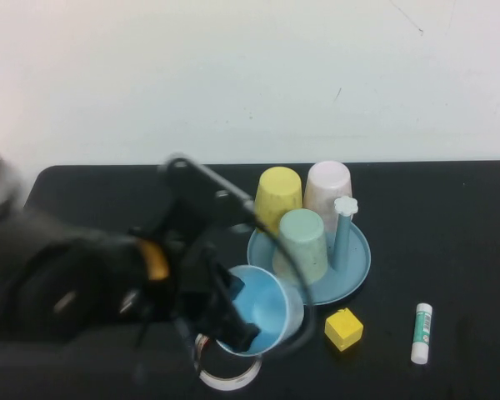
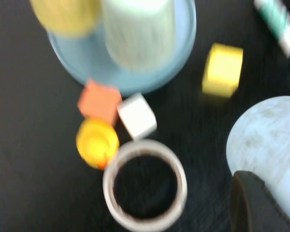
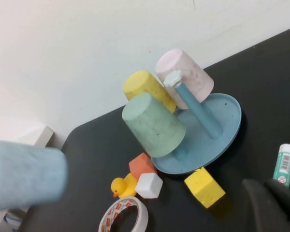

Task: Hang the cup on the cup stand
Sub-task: Adjust the cup with two arms

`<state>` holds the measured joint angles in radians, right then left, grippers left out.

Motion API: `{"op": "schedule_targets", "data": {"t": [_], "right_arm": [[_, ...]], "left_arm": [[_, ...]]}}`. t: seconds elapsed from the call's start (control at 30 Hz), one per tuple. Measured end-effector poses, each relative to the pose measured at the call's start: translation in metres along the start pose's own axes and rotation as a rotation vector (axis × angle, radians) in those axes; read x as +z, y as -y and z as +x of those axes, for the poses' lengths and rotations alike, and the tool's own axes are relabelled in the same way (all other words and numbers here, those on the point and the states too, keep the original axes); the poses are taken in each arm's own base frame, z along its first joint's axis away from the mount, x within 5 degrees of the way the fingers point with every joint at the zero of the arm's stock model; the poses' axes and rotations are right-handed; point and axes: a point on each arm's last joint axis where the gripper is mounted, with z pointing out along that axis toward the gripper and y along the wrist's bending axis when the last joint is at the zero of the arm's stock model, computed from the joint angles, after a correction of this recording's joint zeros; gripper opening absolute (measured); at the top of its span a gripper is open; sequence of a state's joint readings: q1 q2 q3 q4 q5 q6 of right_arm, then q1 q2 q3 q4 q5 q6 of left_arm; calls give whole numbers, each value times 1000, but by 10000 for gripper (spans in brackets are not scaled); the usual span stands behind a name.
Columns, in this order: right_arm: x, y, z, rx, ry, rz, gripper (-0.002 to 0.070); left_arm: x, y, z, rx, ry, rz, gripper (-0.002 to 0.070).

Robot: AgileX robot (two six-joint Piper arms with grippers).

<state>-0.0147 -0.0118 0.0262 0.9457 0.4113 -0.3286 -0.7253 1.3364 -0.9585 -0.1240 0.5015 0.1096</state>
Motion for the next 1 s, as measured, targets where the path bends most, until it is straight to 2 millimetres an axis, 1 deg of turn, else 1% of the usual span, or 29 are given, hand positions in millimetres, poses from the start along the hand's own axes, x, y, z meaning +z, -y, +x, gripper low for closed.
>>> {"op": "schedule_targets", "data": {"t": [0.03,0.13,0.23,0.4,0.47,0.53,0.63,0.7,0.77,0.87,0.93,1.0], "right_arm": [[0,0,0,0,-2,-1,-1],[0,-1,2,3,-17,-8,-1],[0,-2,2,4,-27,-18,-1],[0,-4,3,-13,-32,-39,-1],[0,-4,4,-15,-41,-48,-1],[0,-5,4,-19,-48,-60,-1],[0,-8,4,-17,-41,-93,-1],[0,-11,3,-29,-42,-114,-1],[0,-18,-4,-64,-66,-128,-1],[4,-36,-28,-126,-117,-147,-1],[12,-46,-44,-134,-168,-171,-1],[25,-56,-58,-101,-233,-210,-1]], "left_arm": [[-7,0,4,0,55,-6,6],[-18,-1,18,-1,183,-23,6],[-21,-2,32,-4,279,-38,6],[-19,-5,48,-6,428,-66,6],[-18,-6,51,-4,511,-81,6],[-21,-8,50,13,639,-107,6],[-29,-12,44,30,842,-162,6],[-32,-15,40,19,930,-203,6],[-32,-18,37,2,986,-231,6],[-27,-21,35,-4,1022,-262,6],[-23,-22,35,-4,1041,-276,6],[-20,-24,34,-9,1064,-293,6]]}}
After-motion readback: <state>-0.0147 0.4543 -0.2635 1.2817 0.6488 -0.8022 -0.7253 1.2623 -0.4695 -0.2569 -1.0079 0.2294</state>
